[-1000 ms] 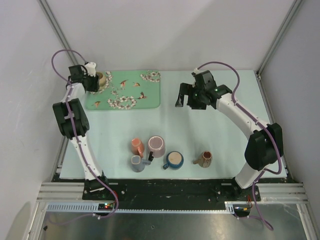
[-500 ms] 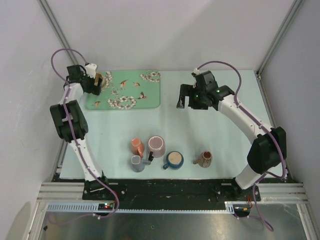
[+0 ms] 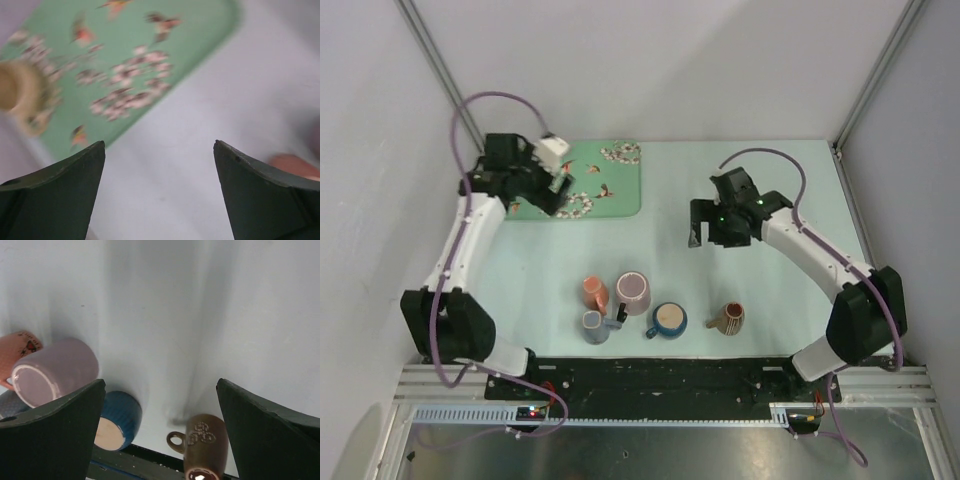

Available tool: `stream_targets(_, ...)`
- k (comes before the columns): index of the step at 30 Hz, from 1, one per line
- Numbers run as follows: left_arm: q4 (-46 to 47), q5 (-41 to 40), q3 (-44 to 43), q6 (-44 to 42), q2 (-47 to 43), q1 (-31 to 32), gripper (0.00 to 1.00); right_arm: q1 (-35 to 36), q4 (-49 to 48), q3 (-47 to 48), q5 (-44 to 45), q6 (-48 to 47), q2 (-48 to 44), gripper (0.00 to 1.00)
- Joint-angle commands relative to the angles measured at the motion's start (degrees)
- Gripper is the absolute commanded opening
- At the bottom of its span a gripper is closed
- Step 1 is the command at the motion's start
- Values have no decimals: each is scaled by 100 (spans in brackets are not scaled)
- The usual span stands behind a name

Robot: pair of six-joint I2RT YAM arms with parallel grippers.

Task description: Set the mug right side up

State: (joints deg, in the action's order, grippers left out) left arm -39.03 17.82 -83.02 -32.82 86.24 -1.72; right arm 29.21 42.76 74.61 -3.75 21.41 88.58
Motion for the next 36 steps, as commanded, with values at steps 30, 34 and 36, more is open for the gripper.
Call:
stream_targets(30, -398, -457, 1492, 2547, -2111, 206, 99, 4153, 1233, 2076, 2746, 2056, 2131, 99)
stream_targets(34, -371, -388, 1473, 2565, -2136, 198, 100, 3880, 1223, 2150, 2847, 1970, 2332, 99)
stream_targets(36, -365, -408, 1456, 2562, -2161, 198, 99, 3710, 1236, 2120, 3063, 1851, 2366, 99)
